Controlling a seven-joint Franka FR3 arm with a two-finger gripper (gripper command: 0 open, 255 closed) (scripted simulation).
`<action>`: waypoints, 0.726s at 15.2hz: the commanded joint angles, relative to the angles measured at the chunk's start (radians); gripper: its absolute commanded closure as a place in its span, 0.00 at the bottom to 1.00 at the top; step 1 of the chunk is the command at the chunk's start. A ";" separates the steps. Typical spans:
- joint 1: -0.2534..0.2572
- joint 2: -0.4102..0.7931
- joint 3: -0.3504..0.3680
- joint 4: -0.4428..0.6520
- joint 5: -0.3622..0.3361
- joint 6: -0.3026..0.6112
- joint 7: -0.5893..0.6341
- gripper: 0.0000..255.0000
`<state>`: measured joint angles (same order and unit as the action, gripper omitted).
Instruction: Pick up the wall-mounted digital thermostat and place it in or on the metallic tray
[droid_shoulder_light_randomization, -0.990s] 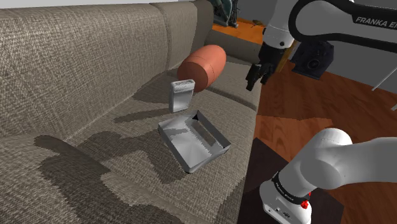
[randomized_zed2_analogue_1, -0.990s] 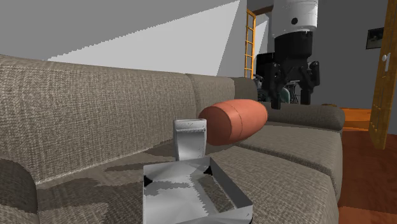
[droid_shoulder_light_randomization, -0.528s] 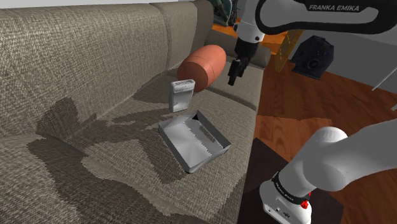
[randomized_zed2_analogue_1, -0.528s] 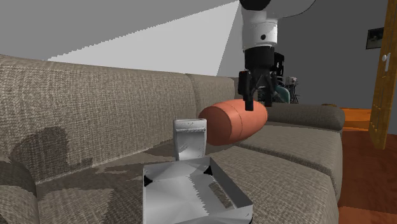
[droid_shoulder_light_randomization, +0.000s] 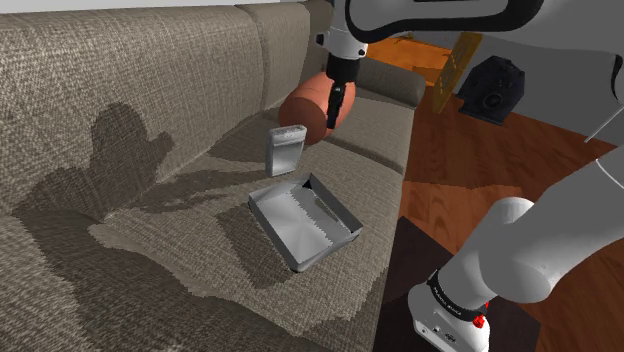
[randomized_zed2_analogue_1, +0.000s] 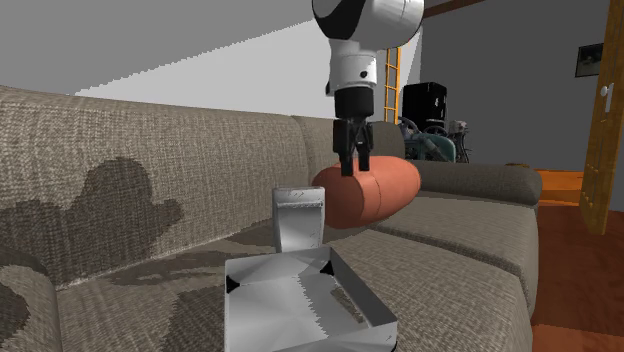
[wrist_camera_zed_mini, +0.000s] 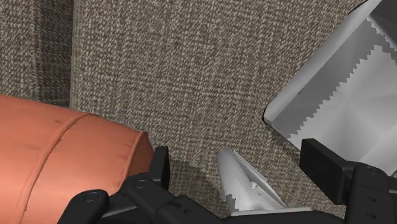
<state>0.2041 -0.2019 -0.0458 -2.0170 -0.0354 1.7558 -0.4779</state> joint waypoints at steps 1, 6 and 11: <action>0.024 0.074 0.011 0.059 0.012 0.006 -0.071 0.00; 0.057 0.194 0.037 0.164 0.027 0.003 -0.198 0.00; 0.057 0.195 0.037 0.098 0.027 0.070 -0.198 0.00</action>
<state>0.2615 -0.0103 -0.0086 -1.9089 -0.0087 1.8126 -0.6737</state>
